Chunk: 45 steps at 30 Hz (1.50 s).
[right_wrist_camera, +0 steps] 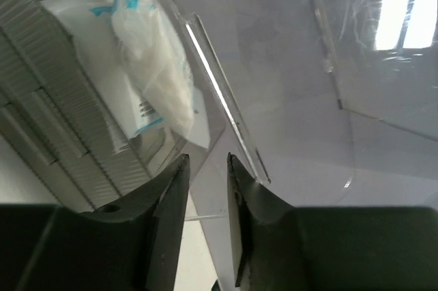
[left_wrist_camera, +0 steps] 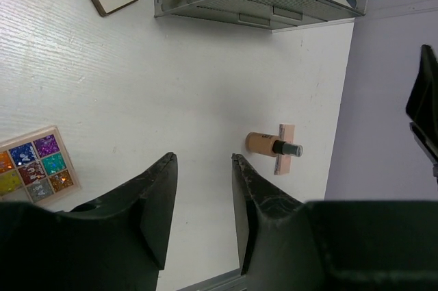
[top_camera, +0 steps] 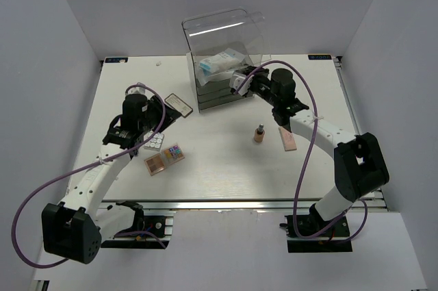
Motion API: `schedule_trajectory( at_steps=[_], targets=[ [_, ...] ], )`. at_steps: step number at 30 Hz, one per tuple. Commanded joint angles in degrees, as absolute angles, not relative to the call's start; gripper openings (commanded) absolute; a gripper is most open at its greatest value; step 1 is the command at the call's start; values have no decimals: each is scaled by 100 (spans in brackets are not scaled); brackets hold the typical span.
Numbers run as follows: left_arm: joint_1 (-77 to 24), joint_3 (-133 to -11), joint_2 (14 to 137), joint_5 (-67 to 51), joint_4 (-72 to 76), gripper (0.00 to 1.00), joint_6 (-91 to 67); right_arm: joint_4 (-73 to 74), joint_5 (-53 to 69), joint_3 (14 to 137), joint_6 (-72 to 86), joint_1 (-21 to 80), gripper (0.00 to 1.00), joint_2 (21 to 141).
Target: Organize the makeup
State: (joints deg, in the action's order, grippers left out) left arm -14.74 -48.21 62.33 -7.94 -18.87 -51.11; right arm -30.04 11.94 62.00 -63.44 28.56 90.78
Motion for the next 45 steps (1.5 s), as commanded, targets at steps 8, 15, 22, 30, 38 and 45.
schedule_trajectory(
  at_steps=[8,15,22,30,38,45],
  targets=[
    [-1450,-4605,6047,-773,-1732,51,-5186,-2048,1318,5731,-6074,2830,42,8578],
    [-1450,-4456,6345,-1291,-819,50,-5474,-1284,1547,5625,-5907,2830,43,8464],
    [-2195,-4114,7241,-1381,1483,50,-6064,146,2556,6555,-3650,2365,39,8516],
    [-2751,-4235,8550,-642,4077,52,-6468,70,3226,6425,-2040,1952,63,8297],
    [-3260,-4692,10710,720,6573,52,-7434,-377,3384,6381,-1503,1512,63,8130],
    [-3516,-5440,11583,1686,6539,52,-7638,-641,3524,6241,-1222,959,63,7928]
  ],
)
